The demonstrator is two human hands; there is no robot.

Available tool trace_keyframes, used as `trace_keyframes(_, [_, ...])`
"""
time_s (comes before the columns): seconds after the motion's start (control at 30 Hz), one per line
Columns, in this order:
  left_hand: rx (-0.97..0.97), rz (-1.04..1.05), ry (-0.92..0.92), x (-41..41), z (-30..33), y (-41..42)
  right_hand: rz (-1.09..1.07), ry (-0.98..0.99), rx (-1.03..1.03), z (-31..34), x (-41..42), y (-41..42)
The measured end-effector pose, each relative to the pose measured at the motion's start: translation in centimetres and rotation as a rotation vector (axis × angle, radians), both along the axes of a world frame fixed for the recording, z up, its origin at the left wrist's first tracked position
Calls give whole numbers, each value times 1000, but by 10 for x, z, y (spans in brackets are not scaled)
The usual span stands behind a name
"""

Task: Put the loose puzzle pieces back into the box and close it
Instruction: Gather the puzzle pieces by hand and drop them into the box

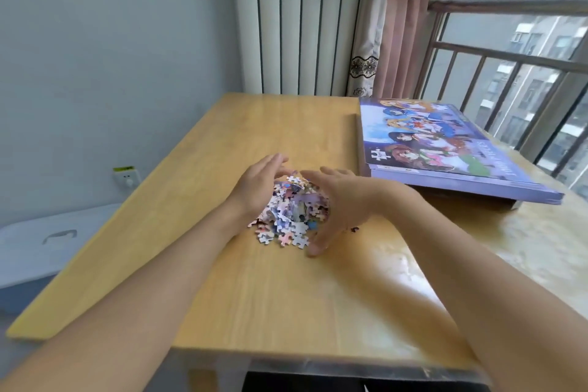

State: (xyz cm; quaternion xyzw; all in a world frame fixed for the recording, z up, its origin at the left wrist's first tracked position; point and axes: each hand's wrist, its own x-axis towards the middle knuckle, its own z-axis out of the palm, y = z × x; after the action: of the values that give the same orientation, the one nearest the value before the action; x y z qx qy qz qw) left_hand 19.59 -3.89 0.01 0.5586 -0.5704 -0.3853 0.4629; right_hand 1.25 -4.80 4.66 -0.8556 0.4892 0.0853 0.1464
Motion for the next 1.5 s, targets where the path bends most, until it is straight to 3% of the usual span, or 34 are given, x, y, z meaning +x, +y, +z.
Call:
trace_keyframes(0.13, [-23,154,281,-10,5,-1,21,18,52,-4,16,-5])
trace_keyframes(0.37, [-64,232,374,-7,1,-8,42,-226,-30,-11,21,-7])
trace_keyframes(0.73, [-81,325,613,-6,6,-7,70,-273,-57,-11,31,-3])
trace_keyframes(0.93, [-85,342,585,1,10,-6,128,-281,-123,-14,29,-3])
trace_keyframes(1.17, [-60,303,491,-3,9,-3,71,-363,-37,-7,22,-1])
trace_keyframes(1.27, [-94,261,306,2,10,-2,47,-363,26,11,6,3])
trace_keyframes(1.4, [-48,37,-579,25,23,8,70,-28,49,13,-9,7])
trace_keyframes(1.43, [-10,29,-703,30,27,11,71,6,48,10,-9,7])
trace_keyframes(1.5, [106,16,-745,39,32,17,59,-43,61,6,-8,4])
